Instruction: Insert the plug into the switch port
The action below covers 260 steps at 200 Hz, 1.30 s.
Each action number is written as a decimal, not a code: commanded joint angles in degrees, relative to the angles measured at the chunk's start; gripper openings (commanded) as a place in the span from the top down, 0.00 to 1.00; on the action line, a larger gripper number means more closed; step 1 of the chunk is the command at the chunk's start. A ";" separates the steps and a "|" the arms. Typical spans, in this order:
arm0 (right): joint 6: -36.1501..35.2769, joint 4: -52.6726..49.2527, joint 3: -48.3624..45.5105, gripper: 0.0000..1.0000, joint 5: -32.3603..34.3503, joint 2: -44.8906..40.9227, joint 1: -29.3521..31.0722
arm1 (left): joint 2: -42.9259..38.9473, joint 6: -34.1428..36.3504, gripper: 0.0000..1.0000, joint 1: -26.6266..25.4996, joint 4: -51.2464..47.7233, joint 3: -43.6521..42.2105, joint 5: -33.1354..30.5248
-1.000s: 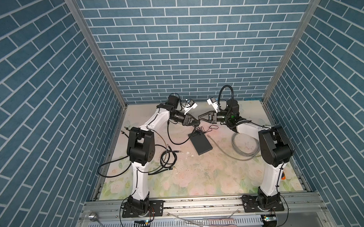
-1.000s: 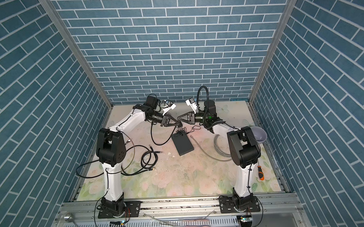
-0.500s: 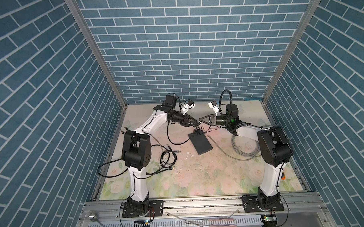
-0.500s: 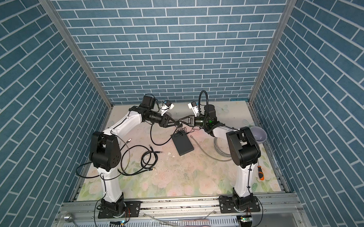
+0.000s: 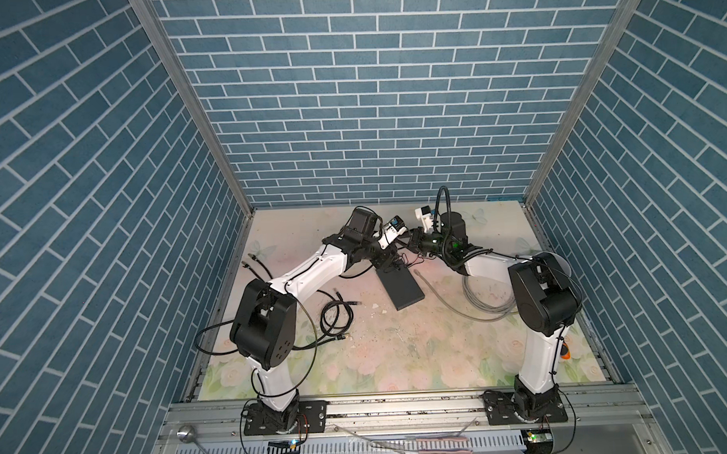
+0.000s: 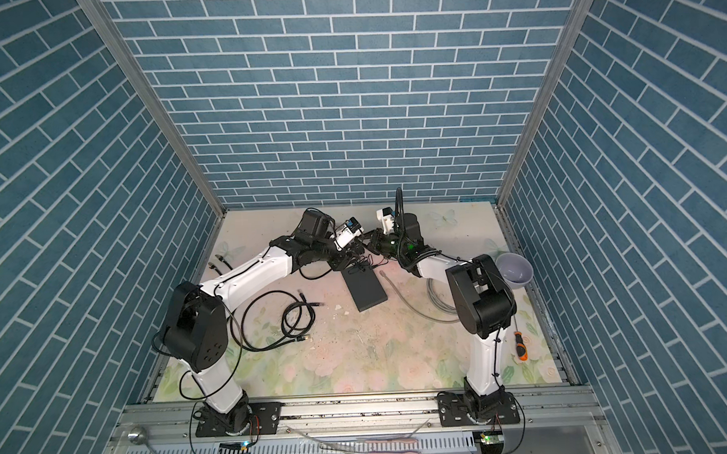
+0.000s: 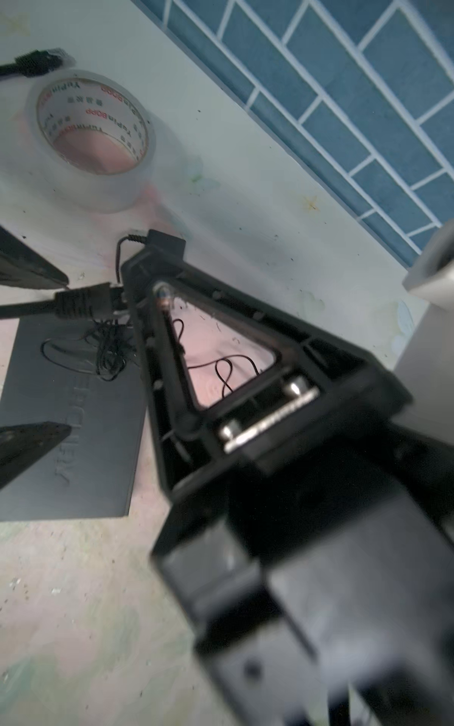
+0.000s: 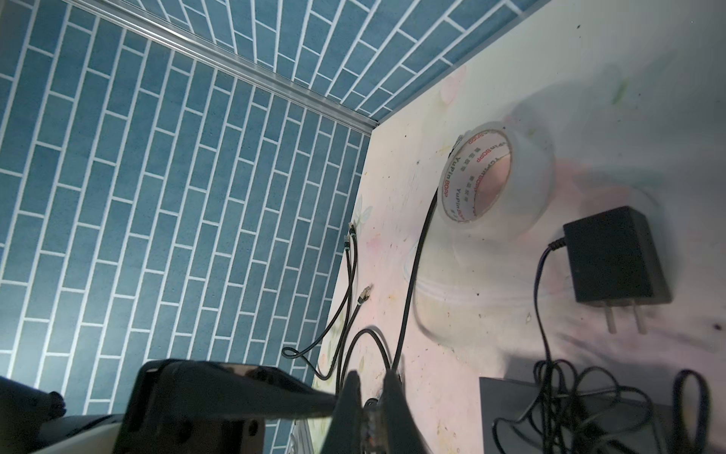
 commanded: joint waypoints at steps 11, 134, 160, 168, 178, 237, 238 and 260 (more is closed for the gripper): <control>5.70 2.89 -1.66 1.00 2.00 -0.65 0.45 | 2.40 1.91 0.51 0.24 0.30 2.48 -5.31; 5.10 1.32 -0.23 1.00 1.15 0.80 1.21 | 1.65 1.75 0.71 3.03 -0.49 2.58 5.13; 5.14 1.36 -0.04 1.00 0.94 0.67 1.36 | 2.38 1.67 0.73 3.06 -0.50 3.59 5.53; 5.13 1.29 0.01 1.00 0.87 0.66 1.38 | 2.64 1.57 0.76 3.03 -0.54 3.97 5.68; 5.03 0.74 0.17 1.00 0.68 0.66 1.36 | 3.02 1.53 0.79 3.03 -0.86 4.69 5.80; 5.20 0.80 0.39 1.00 0.72 0.75 1.44 | 4.16 1.88 0.72 2.98 -2.81 5.73 5.53; 5.20 0.78 0.39 1.00 0.72 0.75 1.43 | 4.16 1.86 0.71 3.02 -2.84 5.75 5.51; 5.20 0.32 0.81 1.00 1.19 0.66 1.43 | 4.07 2.16 0.67 3.02 -3.28 5.34 4.59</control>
